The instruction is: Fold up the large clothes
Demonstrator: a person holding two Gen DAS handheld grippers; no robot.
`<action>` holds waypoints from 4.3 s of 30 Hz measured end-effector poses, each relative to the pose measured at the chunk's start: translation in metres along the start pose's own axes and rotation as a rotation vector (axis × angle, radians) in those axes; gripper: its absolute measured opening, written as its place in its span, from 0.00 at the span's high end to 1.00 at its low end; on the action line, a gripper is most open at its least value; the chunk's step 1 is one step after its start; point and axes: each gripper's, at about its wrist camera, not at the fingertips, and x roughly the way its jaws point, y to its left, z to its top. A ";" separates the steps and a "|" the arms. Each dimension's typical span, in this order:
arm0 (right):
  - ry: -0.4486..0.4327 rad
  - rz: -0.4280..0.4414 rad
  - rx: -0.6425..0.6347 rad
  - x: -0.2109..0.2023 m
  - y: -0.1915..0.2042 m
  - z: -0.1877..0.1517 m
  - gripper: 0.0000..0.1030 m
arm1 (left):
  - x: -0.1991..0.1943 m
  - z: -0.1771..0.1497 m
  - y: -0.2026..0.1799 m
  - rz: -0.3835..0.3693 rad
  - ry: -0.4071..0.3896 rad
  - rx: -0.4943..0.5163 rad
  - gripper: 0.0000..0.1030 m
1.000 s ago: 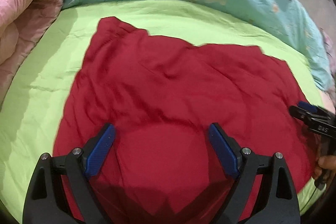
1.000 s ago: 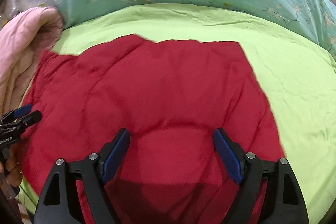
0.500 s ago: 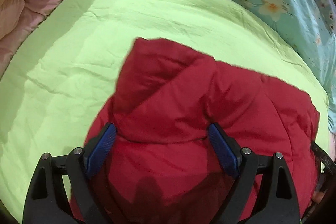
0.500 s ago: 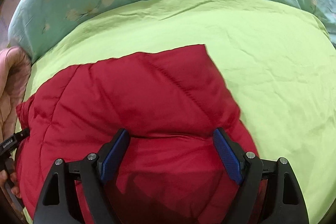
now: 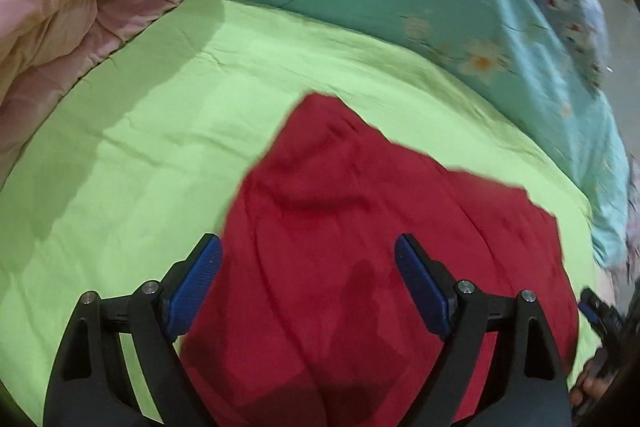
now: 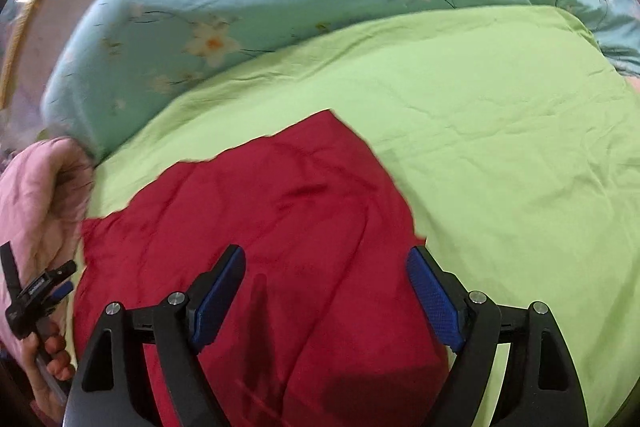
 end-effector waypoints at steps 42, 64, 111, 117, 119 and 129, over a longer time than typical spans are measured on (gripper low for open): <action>0.063 -0.014 -0.227 -0.005 0.036 -0.101 0.13 | -0.028 -0.124 -0.072 0.044 0.047 0.321 0.05; 0.025 0.027 -0.274 -0.072 0.059 -0.135 0.11 | -0.062 -0.152 -0.083 0.103 0.066 0.378 0.05; 0.069 0.081 -0.385 -0.095 0.084 -0.153 0.07 | -0.098 -0.149 -0.074 0.184 -0.016 0.368 0.03; 0.104 0.074 -0.346 -0.069 0.075 -0.145 0.07 | -0.082 -0.144 -0.073 0.191 0.007 0.366 0.03; 0.111 0.066 -0.338 -0.065 0.075 -0.143 0.07 | -0.079 -0.141 -0.073 0.191 0.011 0.365 0.03; 0.128 0.063 -0.355 -0.046 0.080 -0.133 0.07 | -0.071 -0.133 -0.079 0.186 0.010 0.381 0.03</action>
